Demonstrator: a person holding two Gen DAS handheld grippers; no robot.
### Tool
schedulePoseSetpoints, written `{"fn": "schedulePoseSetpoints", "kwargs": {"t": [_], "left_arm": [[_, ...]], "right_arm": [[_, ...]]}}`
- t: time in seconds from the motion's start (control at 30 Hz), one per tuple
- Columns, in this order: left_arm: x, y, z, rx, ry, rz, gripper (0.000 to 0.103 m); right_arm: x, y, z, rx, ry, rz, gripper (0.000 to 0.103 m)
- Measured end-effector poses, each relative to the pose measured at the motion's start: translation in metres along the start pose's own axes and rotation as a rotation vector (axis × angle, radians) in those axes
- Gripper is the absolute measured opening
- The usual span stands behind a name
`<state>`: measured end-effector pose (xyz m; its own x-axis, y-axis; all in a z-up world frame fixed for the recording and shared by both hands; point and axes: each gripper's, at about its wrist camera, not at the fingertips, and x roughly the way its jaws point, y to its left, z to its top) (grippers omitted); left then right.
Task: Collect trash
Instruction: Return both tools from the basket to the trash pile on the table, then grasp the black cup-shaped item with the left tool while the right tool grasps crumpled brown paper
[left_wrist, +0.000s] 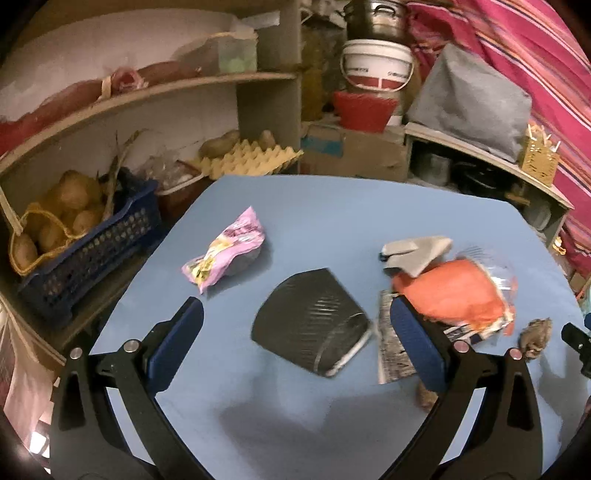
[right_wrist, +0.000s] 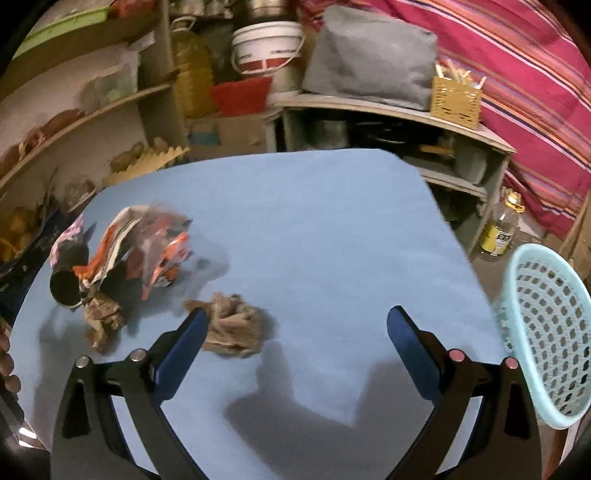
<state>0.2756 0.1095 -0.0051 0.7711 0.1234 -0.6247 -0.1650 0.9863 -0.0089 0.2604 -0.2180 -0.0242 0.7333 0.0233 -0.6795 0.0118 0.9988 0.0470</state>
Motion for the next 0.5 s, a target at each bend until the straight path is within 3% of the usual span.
{"fn": "schedulePoseSetpoints", "kwargs": {"t": [0.33,0.5], "left_arm": [[0.029,-0.001,0.003,-0.072,0.059,-0.016,0.098],[0.045,-0.007,0.002,-0.068,0.08,0.007,0.098]], "right_arm": [[0.028,0.034,-0.008,-0.051,0.067,0.005,0.095],[0.035,0.043,-0.012,-0.111,0.068,-0.045,0.095]]}}
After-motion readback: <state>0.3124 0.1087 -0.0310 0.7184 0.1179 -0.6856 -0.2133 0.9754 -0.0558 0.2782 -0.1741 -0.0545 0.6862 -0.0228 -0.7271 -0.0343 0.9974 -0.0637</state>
